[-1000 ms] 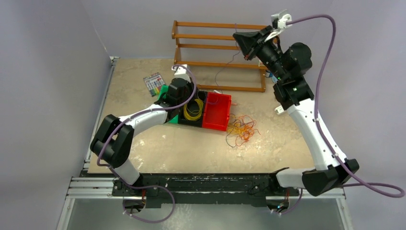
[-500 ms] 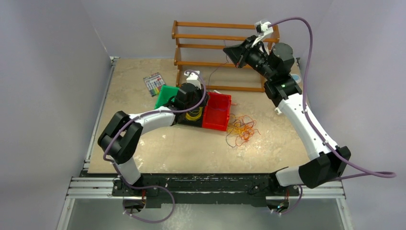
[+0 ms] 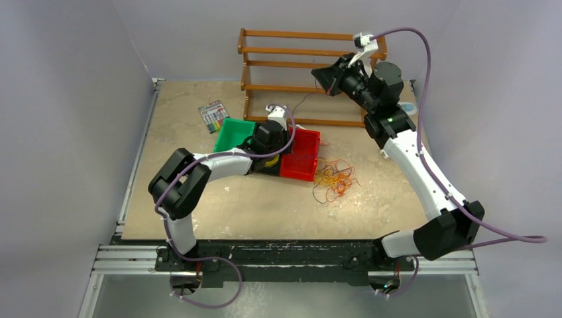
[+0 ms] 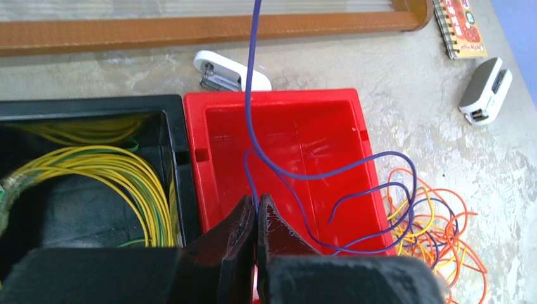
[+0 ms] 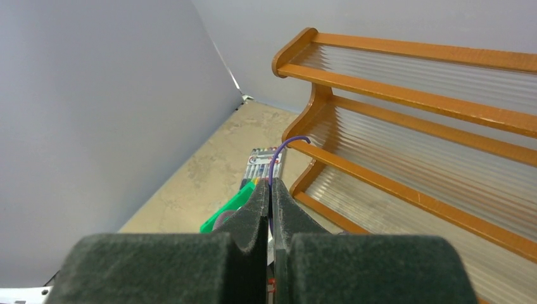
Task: Untangle the cables
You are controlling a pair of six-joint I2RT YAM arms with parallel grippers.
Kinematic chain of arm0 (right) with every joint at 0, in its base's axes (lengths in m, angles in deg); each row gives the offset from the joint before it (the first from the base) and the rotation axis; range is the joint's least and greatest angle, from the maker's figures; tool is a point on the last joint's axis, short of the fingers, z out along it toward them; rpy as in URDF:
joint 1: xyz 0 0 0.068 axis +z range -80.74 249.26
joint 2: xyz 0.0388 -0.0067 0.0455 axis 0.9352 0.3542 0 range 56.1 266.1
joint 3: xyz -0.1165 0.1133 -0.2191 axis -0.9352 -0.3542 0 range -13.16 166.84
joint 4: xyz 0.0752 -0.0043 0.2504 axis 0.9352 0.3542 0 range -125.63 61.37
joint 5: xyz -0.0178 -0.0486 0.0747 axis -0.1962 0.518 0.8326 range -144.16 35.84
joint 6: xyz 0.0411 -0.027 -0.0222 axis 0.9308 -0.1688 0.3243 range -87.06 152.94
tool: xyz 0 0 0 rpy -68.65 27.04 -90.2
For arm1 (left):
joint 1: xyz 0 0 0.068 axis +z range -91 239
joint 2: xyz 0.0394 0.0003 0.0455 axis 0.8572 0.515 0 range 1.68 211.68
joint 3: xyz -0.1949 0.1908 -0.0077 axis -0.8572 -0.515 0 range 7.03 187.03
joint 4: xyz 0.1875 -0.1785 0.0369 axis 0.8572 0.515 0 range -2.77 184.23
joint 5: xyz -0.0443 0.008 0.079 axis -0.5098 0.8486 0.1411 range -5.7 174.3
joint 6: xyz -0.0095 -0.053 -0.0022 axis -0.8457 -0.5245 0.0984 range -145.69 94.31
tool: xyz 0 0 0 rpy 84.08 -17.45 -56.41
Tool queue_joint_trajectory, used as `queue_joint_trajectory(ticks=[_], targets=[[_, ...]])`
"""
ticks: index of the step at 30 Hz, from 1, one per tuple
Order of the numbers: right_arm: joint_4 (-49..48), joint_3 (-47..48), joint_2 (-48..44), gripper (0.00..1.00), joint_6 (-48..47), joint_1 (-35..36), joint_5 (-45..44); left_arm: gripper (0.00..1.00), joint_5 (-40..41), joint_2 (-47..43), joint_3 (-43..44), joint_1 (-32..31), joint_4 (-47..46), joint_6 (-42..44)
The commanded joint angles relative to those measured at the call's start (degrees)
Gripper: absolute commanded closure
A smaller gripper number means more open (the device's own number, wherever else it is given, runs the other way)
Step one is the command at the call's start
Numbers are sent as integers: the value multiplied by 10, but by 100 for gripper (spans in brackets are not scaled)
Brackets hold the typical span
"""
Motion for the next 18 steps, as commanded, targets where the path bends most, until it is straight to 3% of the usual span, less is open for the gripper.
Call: queue_joint_trajectory(ticks=[1,9,18], targets=[[-20,1,-10,100,11,-3,0,96,24,2,44,2,-6,19],[-22,-4,-10,100,14,-3,-50,73,57,-34,38,1,2,9],[-16,-11,-17,100,19,-3,-66,68,108,-94,-1,1,11,-6]])
